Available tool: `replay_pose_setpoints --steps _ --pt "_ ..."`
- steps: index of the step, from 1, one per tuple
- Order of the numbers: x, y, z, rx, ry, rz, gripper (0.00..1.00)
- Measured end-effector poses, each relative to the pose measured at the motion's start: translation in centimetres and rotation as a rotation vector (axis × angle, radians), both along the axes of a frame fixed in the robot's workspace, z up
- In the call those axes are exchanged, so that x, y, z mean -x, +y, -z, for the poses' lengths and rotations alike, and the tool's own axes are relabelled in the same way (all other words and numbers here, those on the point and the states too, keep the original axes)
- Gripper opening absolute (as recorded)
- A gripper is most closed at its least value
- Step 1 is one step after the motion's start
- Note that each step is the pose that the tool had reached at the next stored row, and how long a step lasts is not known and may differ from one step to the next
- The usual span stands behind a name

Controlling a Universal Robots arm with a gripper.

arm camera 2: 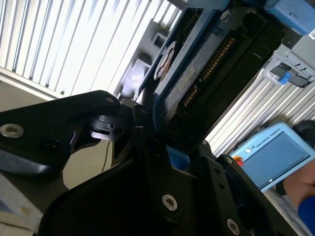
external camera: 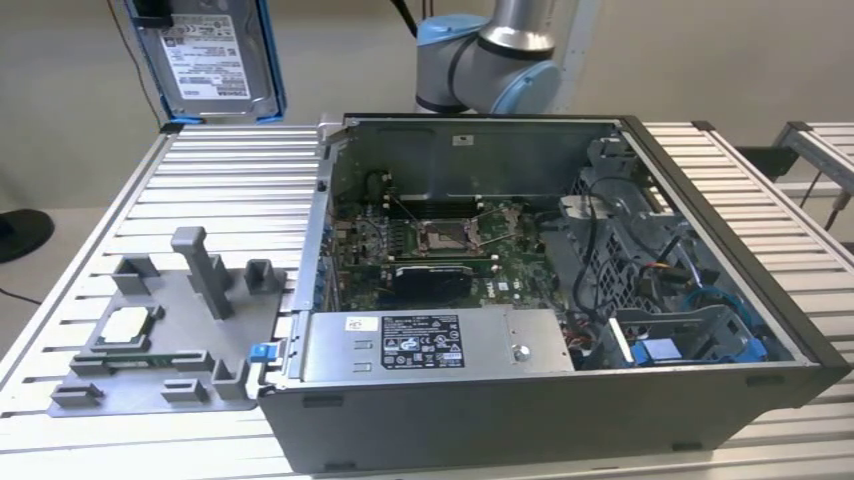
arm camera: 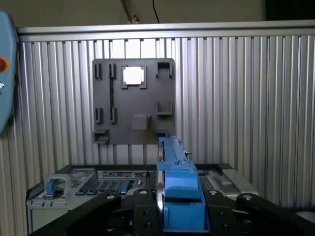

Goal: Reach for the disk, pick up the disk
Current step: 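Pick up the disk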

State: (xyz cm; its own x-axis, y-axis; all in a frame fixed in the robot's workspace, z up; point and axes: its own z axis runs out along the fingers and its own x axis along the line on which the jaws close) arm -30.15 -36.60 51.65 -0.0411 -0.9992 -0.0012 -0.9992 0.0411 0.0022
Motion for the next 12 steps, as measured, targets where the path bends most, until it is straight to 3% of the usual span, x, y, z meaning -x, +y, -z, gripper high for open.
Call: replay_pose_setpoints --steps 12 --pt "-4.1 0.0 0.0 0.0 0.0 0.0 0.0"
